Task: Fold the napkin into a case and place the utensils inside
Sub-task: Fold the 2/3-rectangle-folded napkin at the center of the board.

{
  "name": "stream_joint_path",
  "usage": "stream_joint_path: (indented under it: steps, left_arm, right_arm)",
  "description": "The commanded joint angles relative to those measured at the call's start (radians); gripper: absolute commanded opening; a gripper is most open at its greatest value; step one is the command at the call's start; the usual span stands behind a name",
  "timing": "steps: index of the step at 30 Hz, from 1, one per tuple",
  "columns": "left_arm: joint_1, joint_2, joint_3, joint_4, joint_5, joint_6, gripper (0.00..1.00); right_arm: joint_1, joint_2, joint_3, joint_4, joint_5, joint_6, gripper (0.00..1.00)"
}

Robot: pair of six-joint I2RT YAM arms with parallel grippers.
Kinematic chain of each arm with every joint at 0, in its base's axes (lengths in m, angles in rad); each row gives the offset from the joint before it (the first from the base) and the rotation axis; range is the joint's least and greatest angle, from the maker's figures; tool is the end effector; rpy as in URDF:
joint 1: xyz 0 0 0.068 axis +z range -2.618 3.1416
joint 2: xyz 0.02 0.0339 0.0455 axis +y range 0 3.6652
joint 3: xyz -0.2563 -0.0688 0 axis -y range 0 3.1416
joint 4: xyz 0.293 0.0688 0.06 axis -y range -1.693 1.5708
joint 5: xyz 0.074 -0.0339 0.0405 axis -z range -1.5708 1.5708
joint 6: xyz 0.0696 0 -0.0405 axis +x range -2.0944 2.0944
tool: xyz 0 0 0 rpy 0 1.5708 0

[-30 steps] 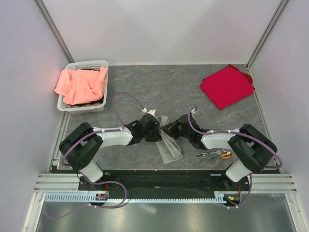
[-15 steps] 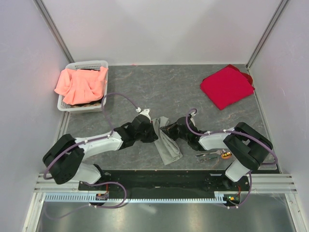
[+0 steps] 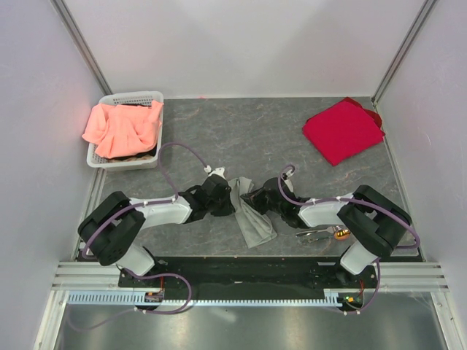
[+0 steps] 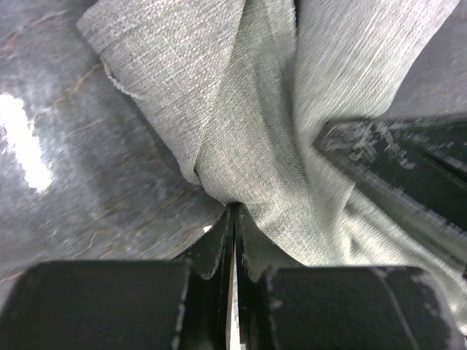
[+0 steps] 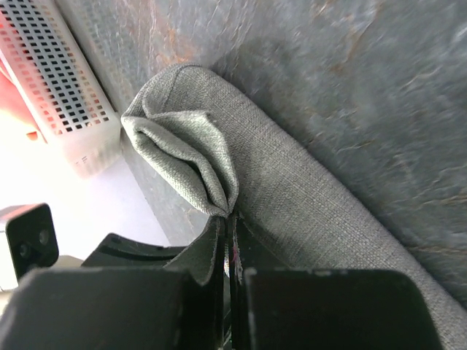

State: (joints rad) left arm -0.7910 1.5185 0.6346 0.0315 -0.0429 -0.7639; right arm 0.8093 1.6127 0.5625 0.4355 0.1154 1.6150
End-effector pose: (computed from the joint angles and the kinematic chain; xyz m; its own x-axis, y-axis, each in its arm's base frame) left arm 0.2365 -0.2349 0.0729 -0.8600 -0.1132 -0.4976 0.1325 0.8921 -0.4320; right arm 0.2442 0.2445 0.0627 -0.6359 0.7712 -0.0302 0.4265 0.3837 0.8191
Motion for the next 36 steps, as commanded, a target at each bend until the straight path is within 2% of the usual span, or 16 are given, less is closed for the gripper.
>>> stream_joint_path:
  steps: [1, 13, 23, 29, 32, 36]
  left_arm:
    - [0.003, 0.025, -0.007, 0.045, -0.006, 0.014, 0.07]
    - [0.003, -0.014, -0.059, 0.097, 0.032, 0.031, 0.07]
    - [0.013, -0.090, -0.075, 0.041, 0.037, 0.037, 0.07]
    - [0.124, -0.245, -0.064, -0.099, 0.110, 0.080, 0.10]
    - [0.180, -0.282, -0.018, -0.143, 0.136, 0.090, 0.11]
    - [0.237, -0.183, 0.049, -0.147, 0.156, 0.098, 0.09]
  right_arm:
    - [0.027, -0.017, 0.054, -0.036, 0.050, -0.006, 0.00]
    - [0.076, 0.098, 0.125, -0.057, 0.133, 0.028, 0.00]
    - [0.113, 0.125, 0.097, -0.009, 0.225, 0.057, 0.00]
    - [0.110, 0.134, 0.163, -0.073, 0.179, -0.189, 0.00]
    - [0.116, 0.153, 0.241, -0.190, 0.182, -0.332, 0.00]
    - [0.134, 0.174, 0.292, -0.286, 0.233, -0.464, 0.00]
